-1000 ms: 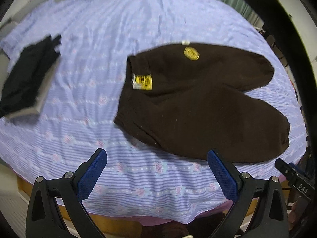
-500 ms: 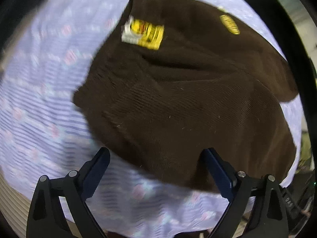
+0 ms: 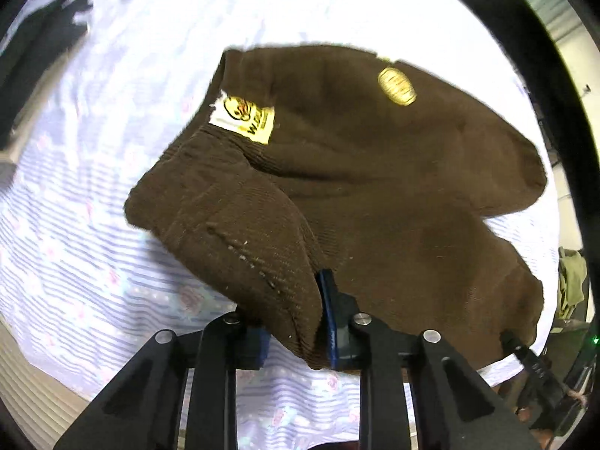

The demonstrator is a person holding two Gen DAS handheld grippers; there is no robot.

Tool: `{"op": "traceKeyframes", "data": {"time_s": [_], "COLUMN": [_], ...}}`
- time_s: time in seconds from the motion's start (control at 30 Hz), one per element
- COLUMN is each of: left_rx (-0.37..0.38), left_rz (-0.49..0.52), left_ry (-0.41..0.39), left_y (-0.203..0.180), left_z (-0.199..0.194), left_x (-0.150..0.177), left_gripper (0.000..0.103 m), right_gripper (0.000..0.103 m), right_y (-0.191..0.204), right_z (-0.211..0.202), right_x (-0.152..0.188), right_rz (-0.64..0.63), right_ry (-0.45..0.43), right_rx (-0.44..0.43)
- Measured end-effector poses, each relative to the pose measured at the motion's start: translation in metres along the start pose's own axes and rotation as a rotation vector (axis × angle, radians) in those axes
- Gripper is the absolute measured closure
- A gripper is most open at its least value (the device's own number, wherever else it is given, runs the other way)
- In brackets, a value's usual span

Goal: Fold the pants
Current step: 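Grasp the waistband with the left tool while the right tool grasps a cuff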

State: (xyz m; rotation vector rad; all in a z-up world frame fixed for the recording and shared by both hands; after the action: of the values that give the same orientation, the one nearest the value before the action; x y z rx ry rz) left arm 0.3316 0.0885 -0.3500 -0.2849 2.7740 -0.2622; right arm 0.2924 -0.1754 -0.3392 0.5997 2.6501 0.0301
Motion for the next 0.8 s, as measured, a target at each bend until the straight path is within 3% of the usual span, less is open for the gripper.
{"op": "traceKeyframes", "data": {"time_s": [0.23, 0.4, 0.53, 0.67, 0.8], "left_rx": [0.008, -0.016, -0.034, -0.047, -0.042], "left_rz": [0.082, 0.115, 0.116, 0.11, 0.056], "left_ry": [-0.059, -0.018, 0.021, -0.008, -0.062], "left_y": [-0.005, 0.003, 0.004, -0.003, -0.006], "left_z": [-0.06, -0.067, -0.061, -0.068, -0.072], "left_x": [-0.004, 0.026, 0.039, 0.029, 0.0], "left_gripper": [0.083, 0.083, 0.083, 0.084, 0.084], "right_gripper": [0.092, 0.092, 0.092, 0.092, 0.092], "right_y": [0.013, 0.014, 0.004, -0.005, 0.0], "right_z": [-0.091, -0.122, -0.13, -0.138, -0.135], "right_x": [-0.001, 0.031, 0.033, 0.006, -0.037], "right_rz": [-0.057, -0.069, -0.072, -0.065, -0.091], "right_ry": [-0.103, -0.054, -0.017, -0.07, -0.163], "right_rx": [-0.017, -0.022, -0.025, -0.047, -0.064]}}
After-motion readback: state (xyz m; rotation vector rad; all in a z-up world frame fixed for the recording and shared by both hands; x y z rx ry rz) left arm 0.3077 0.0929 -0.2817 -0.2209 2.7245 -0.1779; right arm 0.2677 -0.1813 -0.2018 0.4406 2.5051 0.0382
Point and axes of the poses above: each gripper's, at about its wrist camera, not at the fingertips, and z roughly the way its jaws point, y to its left, x to its underside, the point moved 5 cm from there along z, roughly the way its jaws point, and after that the axes turned 8 degrees about -y, right-handed, at the moved point
